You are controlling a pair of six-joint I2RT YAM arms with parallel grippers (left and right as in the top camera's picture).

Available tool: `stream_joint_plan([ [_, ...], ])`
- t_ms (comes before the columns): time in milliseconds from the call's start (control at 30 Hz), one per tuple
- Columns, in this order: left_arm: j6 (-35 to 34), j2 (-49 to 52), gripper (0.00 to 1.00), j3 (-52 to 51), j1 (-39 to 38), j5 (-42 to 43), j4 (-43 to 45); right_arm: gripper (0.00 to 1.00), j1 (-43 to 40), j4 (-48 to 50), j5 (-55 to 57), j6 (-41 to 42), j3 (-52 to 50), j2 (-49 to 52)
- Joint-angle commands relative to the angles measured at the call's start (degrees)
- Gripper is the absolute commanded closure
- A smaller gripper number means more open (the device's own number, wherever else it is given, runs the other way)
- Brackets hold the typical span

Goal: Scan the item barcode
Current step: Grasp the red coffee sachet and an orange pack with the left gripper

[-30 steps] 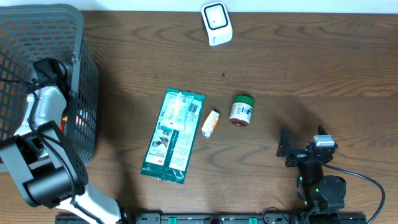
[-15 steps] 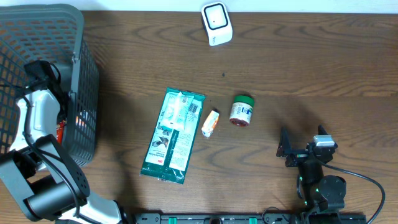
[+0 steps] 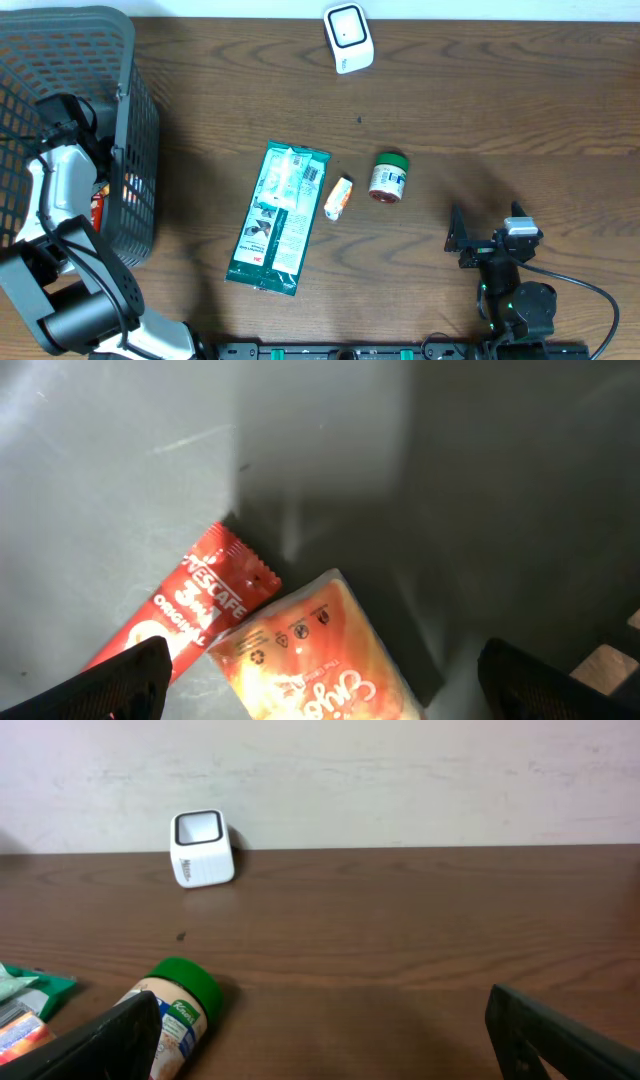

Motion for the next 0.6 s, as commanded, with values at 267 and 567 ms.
stream_joint_plan([
  [267,4.48,2.86,0.01,-1.57,-0.13,-8.98,-3.10,0.01,0.50,-0.17,0.35,0.72,-0.04,-0.04],
  [567,8.02,2.84,0.01,-1.55,-0.11,-17.55,-6.03,0.01,0.50,-0.17,0.35,0.72,-0.04,-0.04],
])
